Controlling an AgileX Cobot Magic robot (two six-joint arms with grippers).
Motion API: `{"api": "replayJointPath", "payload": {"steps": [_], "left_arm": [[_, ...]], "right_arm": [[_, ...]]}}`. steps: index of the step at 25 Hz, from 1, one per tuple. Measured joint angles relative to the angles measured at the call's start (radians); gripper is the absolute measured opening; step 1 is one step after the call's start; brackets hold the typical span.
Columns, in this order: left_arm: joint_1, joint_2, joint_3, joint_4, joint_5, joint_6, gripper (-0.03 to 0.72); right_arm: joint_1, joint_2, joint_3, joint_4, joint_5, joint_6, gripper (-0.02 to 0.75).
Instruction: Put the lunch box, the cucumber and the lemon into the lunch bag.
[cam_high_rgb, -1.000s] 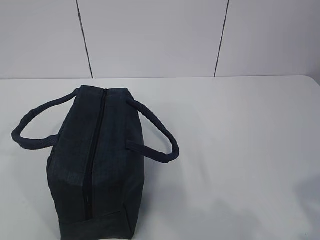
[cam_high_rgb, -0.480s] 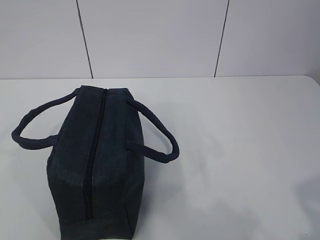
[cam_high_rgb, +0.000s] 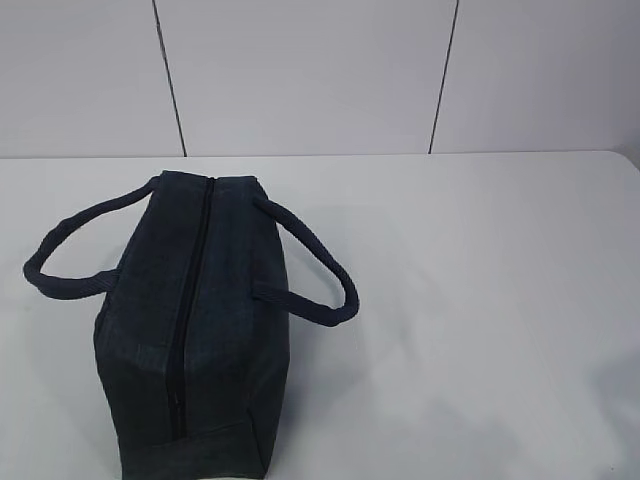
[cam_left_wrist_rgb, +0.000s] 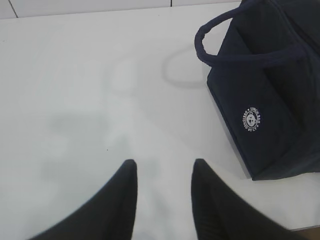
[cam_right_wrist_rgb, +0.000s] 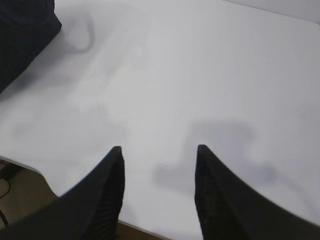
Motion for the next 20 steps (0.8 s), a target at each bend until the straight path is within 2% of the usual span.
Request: {"api": "replayJointPath", "payload": {"steps": [20], "left_arm": [[0.000,0.000,0.000,0.000,0.000,0.000,0.264]], "right_arm": [[0.000,0.000,0.000,0.000,0.000,0.000,0.334]]}}
